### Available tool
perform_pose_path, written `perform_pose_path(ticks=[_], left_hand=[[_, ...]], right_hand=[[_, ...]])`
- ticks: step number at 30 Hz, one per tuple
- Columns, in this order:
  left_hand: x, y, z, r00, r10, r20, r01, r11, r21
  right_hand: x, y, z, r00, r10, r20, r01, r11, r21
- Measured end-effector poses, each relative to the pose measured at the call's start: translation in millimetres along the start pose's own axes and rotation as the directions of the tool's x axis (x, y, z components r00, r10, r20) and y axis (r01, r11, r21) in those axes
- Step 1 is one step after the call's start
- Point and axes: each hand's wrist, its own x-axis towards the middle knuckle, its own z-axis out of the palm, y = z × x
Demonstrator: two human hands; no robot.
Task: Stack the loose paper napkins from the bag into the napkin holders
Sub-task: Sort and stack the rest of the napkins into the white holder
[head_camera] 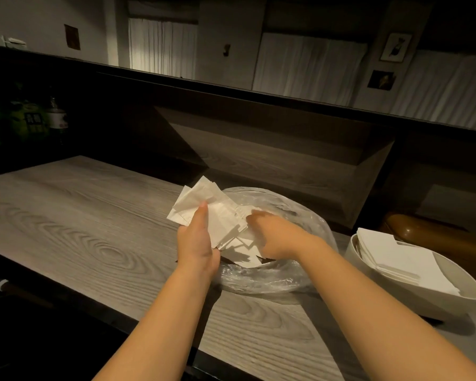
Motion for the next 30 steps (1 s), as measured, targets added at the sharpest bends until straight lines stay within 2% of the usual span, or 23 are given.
perform_pose_path(ticks=[1, 3, 6, 8, 9, 10, 13, 14, 18, 20, 23, 25, 27, 30], left_hand=[[1.2, -0.2, -0.1, 1.0, 0.005, -0.007, -0.005, 1.0, -0.002], [3.1, 0.1, -1.0, 0.999, 0.022, -0.029, -0.023, 1.0, -0.017], [4.8, 2.9, -3.3, 0.998, 0.018, -0.065, -0.023, 0.997, -0.075], [4.2, 3.4, -3.5, 0.998, -0.001, -0.069, -0.006, 0.996, -0.094], [4.0, 2.5, -2.5, 0.998, -0.005, -0.07, -0.001, 0.996, -0.088], [2.9, 2.1, -2.2, 0.997, -0.005, -0.071, 0.0, 0.997, -0.071], [0.0, 0.2, -0.2, 0.999, 0.017, -0.048, -0.016, 1.0, 0.024], [-1.1, -0.2, 0.3, 0.999, 0.023, -0.028, -0.021, 0.998, 0.06], [-5.4, -2.7, 1.7, 0.999, 0.02, 0.033, -0.027, 0.976, 0.218], [-6.7, -2.6, 2.2, 0.999, 0.003, 0.054, -0.017, 0.964, 0.266], [-8.7, -2.2, 2.8, 0.995, -0.074, 0.065, 0.047, 0.936, 0.348], [-7.1, -5.8, 3.7, 0.986, -0.142, 0.091, 0.078, 0.862, 0.5], [-6.4, -7.5, 3.6, 0.964, -0.245, 0.108, 0.127, 0.775, 0.619], [-10.4, -6.5, 2.2, 0.89, -0.439, 0.125, 0.302, 0.771, 0.561]], right_hand=[[2.0, 0.1, 0.5, 0.998, 0.015, 0.055, -0.014, 1.0, -0.012], [5.9, -0.3, -0.4, 0.998, 0.03, 0.057, -0.029, 1.0, -0.002], [4.9, -9.1, -3.8, 0.997, -0.021, -0.078, 0.017, 0.999, -0.044], [-4.9, -16.6, -3.4, 0.977, -0.077, -0.197, 0.079, 0.997, 0.004], [-12.0, -18.4, -3.1, 0.974, -0.102, -0.203, 0.116, 0.992, 0.057], [-20.3, -20.3, -2.9, 0.98, -0.13, -0.152, 0.149, 0.982, 0.117], [-40.9, -17.0, -2.3, 0.974, -0.158, 0.161, 0.124, 0.971, 0.204], [-44.3, -14.7, -0.7, 0.973, -0.145, 0.181, 0.109, 0.974, 0.198], [-51.0, -5.9, 6.6, 0.997, -0.07, -0.026, 0.074, 0.963, 0.261], [-56.9, 0.9, 1.7, 0.994, -0.05, -0.099, 0.086, 0.909, 0.409], [-67.3, 7.4, -18.4, 0.983, -0.076, -0.165, 0.165, 0.753, 0.637], [-67.3, 3.8, -31.7, 0.978, -0.071, -0.197, 0.188, 0.712, 0.677], [-58.6, -4.6, -39.7, 0.973, -0.017, -0.232, 0.158, 0.78, 0.606], [-42.9, -17.6, -40.7, 0.968, 0.052, -0.247, 0.068, 0.888, 0.454]])
